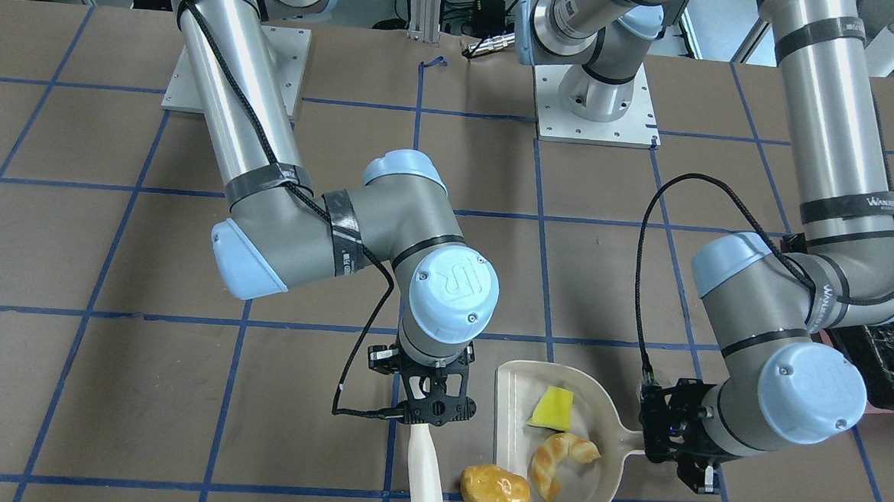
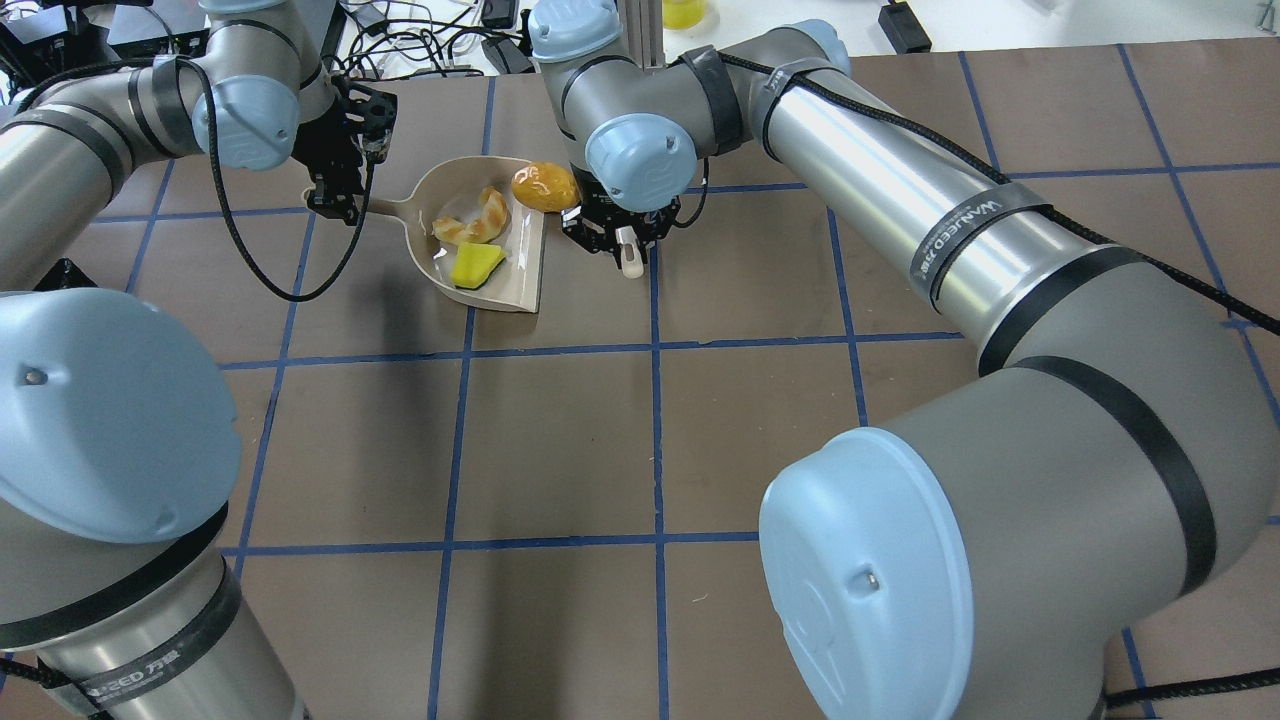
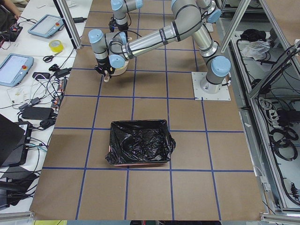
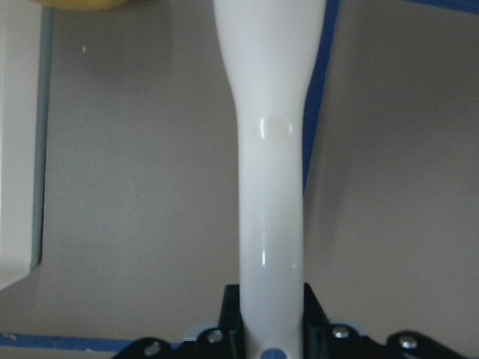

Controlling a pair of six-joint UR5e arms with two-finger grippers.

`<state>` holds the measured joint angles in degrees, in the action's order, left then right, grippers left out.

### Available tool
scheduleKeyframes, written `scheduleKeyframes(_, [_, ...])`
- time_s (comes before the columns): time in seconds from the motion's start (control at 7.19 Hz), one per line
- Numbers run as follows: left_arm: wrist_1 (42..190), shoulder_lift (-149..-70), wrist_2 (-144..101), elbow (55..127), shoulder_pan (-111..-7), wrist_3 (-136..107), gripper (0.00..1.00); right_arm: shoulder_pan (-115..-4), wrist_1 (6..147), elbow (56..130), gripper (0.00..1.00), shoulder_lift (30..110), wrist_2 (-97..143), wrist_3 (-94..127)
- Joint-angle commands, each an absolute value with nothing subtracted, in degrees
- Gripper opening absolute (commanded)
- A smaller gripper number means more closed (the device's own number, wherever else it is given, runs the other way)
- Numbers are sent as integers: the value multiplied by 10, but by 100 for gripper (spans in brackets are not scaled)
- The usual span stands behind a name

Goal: Sweep and dump trash into bin
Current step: 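Brush the remaining pieces into the dustpan held by the left gripper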

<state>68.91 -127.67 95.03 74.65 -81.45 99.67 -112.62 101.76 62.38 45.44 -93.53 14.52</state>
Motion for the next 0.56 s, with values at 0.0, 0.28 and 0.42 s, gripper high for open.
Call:
scheduleKeyframes(0.0, [689, -1277, 950, 747, -815, 997, 0, -1130, 1020, 597, 0, 433, -932, 141])
scheduleKeyframes(0.28, [689, -1277, 950, 747, -815, 996, 0, -1171, 1021, 596, 0, 435, -908, 199])
scheduleKeyframes(0.42, [689, -1277, 950, 747, -816, 996, 0, -1189, 1021, 596, 0, 435, -900, 229])
